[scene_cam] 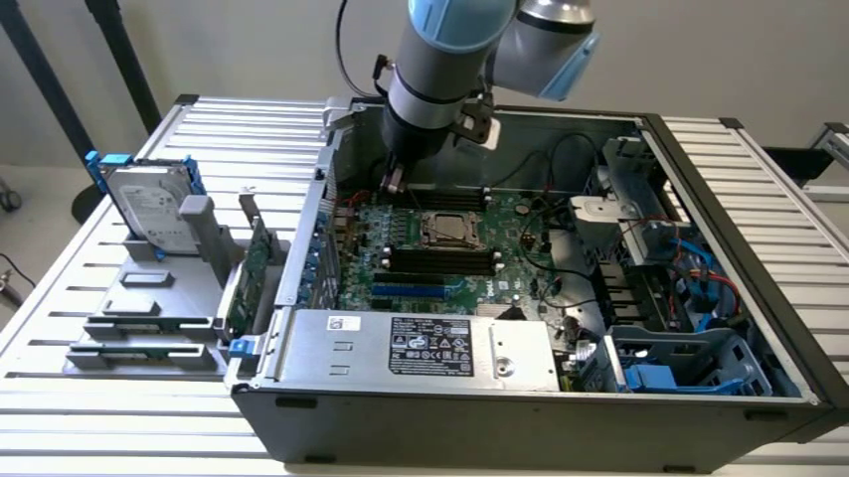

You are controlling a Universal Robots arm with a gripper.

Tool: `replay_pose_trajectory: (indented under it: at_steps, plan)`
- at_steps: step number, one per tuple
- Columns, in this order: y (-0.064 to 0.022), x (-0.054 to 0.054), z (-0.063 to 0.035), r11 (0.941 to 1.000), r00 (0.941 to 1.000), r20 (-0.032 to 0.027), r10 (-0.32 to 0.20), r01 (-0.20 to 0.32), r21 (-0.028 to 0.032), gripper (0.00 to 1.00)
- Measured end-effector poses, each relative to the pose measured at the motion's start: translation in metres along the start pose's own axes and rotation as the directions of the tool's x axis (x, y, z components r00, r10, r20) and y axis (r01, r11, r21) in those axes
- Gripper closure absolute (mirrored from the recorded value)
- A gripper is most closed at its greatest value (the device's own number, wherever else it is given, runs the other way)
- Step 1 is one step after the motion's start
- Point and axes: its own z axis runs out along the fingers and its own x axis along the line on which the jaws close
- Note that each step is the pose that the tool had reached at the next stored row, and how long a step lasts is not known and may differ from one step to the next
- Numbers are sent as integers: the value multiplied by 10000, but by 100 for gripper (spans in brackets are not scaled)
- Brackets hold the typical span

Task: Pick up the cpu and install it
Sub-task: 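Close the cpu cover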

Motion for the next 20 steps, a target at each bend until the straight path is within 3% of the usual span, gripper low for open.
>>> replay_pose_trajectory:
  at_steps: [6, 9, 13, 20]
  plan:
    - [-27, -8, 3, 9995, 9996, -37, 287, -286, 134, 89]
    - [-53, -13, 7, 9991, 9991, -126, 397, -395, 151, 89]
    - [-84, -15, -5, 9981, 9977, -273, 618, -616, 101, 89]
    - [-88, -6, -8, 9944, 9936, -442, 1044, -1050, -108, 89]
